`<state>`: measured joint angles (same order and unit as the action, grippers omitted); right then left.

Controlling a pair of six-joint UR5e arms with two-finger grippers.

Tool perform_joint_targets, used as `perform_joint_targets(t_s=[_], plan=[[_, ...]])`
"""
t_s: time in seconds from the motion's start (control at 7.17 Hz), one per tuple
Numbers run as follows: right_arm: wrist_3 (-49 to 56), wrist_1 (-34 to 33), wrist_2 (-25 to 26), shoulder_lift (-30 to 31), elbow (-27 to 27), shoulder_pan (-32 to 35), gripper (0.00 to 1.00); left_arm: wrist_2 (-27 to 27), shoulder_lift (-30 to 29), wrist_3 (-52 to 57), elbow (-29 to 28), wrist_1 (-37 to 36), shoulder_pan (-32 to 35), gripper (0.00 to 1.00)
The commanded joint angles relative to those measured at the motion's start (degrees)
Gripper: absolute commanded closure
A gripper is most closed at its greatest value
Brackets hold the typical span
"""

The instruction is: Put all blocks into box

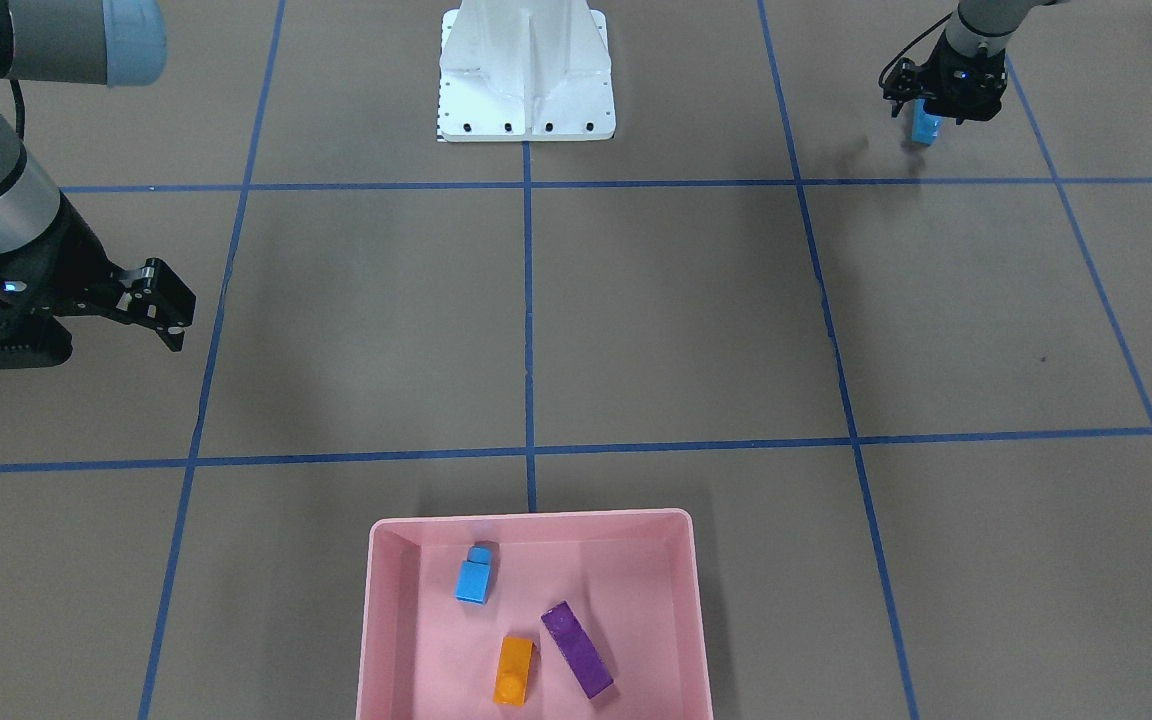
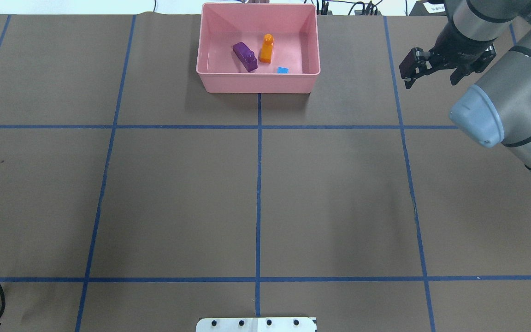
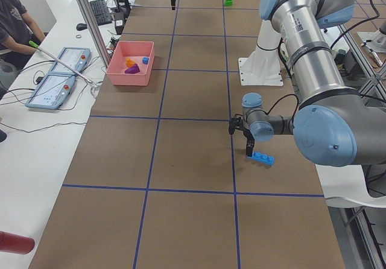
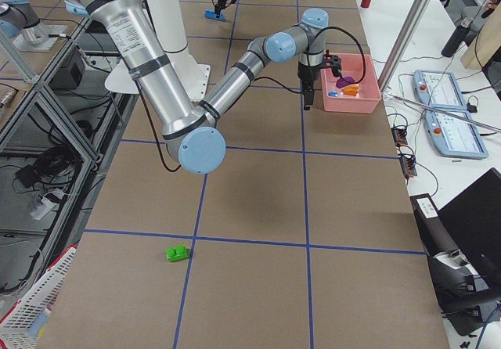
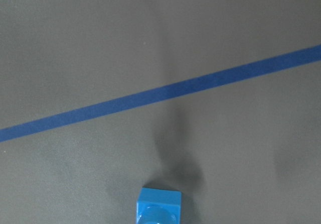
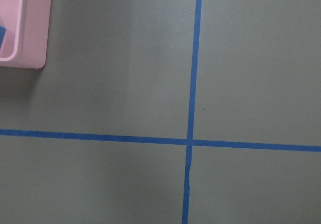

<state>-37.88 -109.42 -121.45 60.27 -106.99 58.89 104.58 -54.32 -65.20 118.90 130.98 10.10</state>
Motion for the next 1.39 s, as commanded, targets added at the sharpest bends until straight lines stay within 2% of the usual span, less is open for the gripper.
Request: perform_joint_targets(t_s=[0.0, 0.28, 0.7, 0.84, 0.98, 1.12, 1.25], plan=[[0.0, 0.0, 0.2, 0.0, 0.1, 0.0, 0.00, 0.1, 0.0, 0.0, -0.9, 0.1, -0.5, 0.00], [0.0, 0.1, 0.5, 0.4, 0.2, -0.1, 0.00, 0.1, 0.0, -0.2, -1.1, 0.8, -1.7, 0.00], [0.0, 0.1, 0.2, 0.3, 0.2, -0.2, 0.00, 0.1, 0.4, -0.1, -3.7, 5.6, -2.4, 0.06], [0.0, 0.1, 0.1, 0.2, 0.1, -0.2, 0.00, 0.1, 0.4, -0.1, -3.7, 6.1, -2.5, 0.31], [0.0, 0.1, 0.0, 0.2, 0.0, -0.1, 0.00, 0.1, 0.8, -0.1, -3.7, 6.9, -2.6, 0.66], [0.0, 0.1, 0.0, 0.2, 0.0, 0.0, 0.00, 0.1, 1.2, 0.0, -3.7, 7.5, -3.2, 0.93], [0.1, 0.2, 0.0, 0.3, 0.1, 0.1, 0.00, 0.1, 1.2, 0.0, -3.7, 7.7, -3.4, 1.00]])
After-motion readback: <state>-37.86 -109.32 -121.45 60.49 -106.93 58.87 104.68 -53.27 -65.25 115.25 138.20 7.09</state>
